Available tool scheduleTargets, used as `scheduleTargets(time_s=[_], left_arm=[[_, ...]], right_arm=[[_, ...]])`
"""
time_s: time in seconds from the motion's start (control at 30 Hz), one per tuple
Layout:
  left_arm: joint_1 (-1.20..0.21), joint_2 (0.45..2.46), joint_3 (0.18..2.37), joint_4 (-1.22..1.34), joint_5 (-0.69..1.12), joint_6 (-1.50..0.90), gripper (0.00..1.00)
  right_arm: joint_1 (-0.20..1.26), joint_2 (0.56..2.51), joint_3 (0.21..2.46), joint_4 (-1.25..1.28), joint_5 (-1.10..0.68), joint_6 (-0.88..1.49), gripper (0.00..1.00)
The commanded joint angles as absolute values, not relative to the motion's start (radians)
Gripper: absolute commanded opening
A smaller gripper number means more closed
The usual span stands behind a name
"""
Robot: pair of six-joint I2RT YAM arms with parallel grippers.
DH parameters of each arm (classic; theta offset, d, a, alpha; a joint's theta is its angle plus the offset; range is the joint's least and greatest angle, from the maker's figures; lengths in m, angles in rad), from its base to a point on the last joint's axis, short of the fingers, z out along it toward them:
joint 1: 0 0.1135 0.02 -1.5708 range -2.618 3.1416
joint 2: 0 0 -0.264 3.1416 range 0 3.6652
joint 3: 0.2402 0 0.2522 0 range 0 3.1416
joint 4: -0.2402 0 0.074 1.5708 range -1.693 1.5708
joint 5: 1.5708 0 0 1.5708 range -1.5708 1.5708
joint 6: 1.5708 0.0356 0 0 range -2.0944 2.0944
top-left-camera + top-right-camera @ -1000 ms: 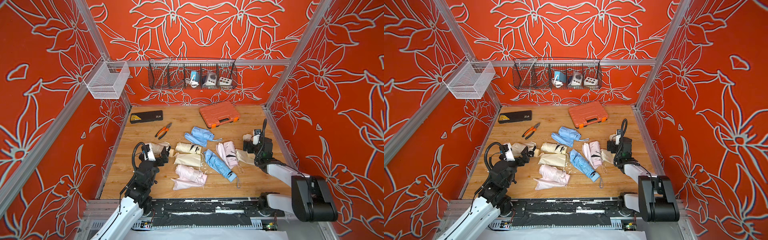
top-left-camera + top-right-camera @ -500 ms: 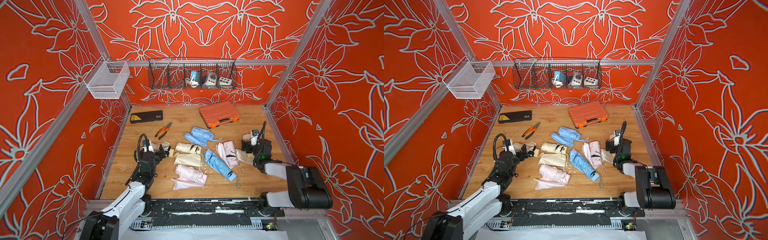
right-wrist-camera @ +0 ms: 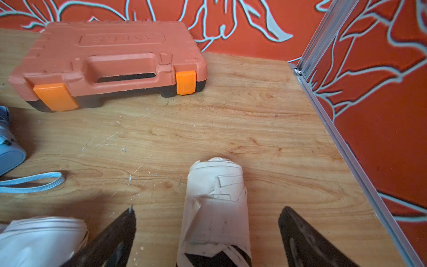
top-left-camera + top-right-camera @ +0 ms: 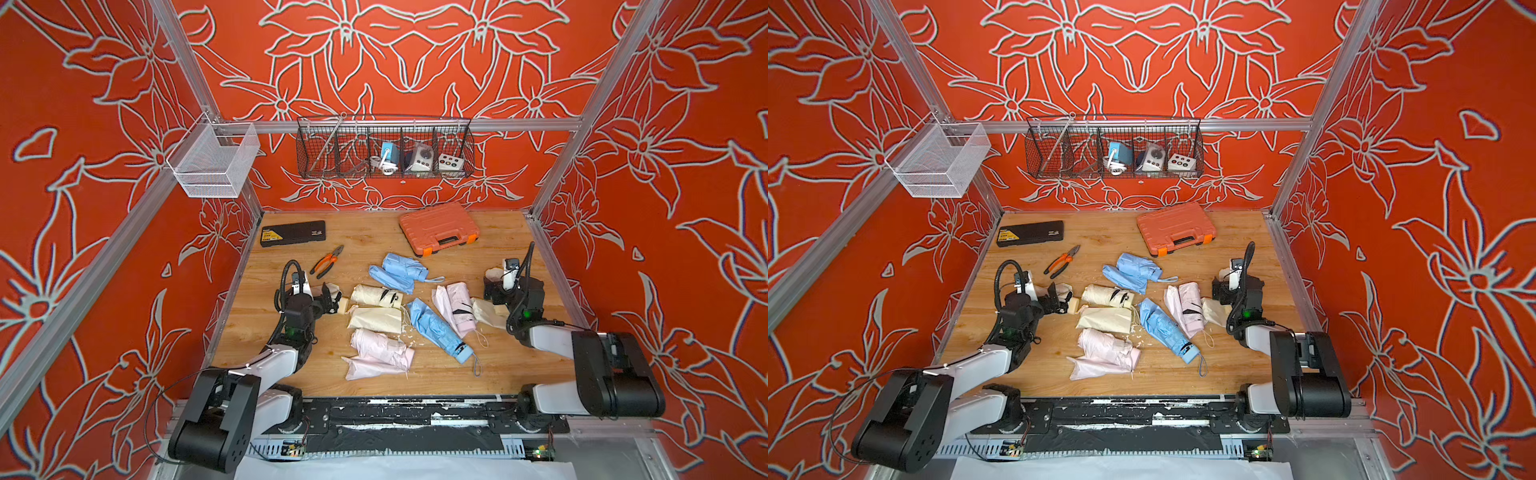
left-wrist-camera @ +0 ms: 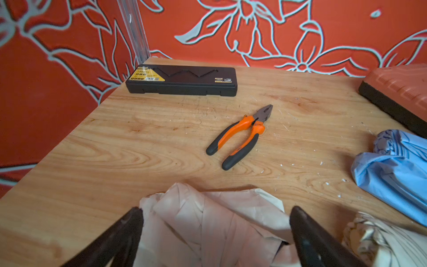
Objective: Take umbrellas out of sleeves
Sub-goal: Reset both arms
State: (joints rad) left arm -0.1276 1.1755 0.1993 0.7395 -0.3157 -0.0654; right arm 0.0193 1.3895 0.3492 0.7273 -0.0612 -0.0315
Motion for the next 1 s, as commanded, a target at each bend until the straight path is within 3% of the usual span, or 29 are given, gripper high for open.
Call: scheduleTargets(time_s=[0.0, 0.97], left_arm=[[-0.119, 1.199, 0.183, 0.853, -0.283, -0.021, 0.97], [-0.088, 1.318, 0.139, 1.105, 0.006, 0.087, 0.98]], right_arm=[[0.013, 1.404, 0.338, 0.76, -0.059, -0.039, 0.98], [0.006, 1.401, 0.339, 0.756, -0.075, -0.035, 0.98]])
